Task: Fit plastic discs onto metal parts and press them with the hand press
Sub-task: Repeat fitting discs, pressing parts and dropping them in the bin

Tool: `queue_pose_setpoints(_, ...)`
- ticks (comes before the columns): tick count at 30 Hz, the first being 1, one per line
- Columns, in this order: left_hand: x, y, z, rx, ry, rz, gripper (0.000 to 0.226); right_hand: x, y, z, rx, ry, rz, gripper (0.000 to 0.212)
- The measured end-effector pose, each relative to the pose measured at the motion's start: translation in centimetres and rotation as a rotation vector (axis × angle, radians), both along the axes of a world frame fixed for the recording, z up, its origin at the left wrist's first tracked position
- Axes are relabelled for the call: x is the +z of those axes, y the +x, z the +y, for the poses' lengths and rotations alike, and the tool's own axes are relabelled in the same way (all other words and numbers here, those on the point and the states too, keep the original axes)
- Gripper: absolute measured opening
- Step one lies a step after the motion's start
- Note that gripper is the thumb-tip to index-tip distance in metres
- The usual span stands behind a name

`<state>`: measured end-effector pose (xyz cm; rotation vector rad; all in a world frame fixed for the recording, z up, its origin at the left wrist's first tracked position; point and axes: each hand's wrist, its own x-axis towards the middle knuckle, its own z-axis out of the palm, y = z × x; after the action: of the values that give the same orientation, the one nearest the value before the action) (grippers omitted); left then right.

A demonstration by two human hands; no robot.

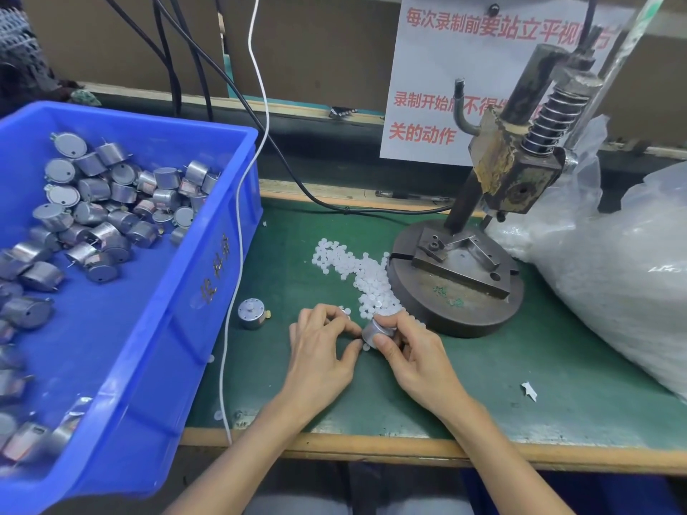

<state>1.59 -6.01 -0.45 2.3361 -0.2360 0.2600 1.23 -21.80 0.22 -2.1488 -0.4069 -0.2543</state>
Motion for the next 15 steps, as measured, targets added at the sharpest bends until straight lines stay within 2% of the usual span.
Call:
queue_pose_setpoints(8,-0.03,-0.07,0.0,-0.007,-0.008,-0.012,0.011,-0.73,0.1,-0.14,-0.005,-0.008,-0.009,0.016)
queue_pose_setpoints(15,0.09,-0.06,-0.06,-0.009,0.022,0.007,0.026,-0.74,-0.01,-0.18,-0.004,-0.022,-0.007,0.02)
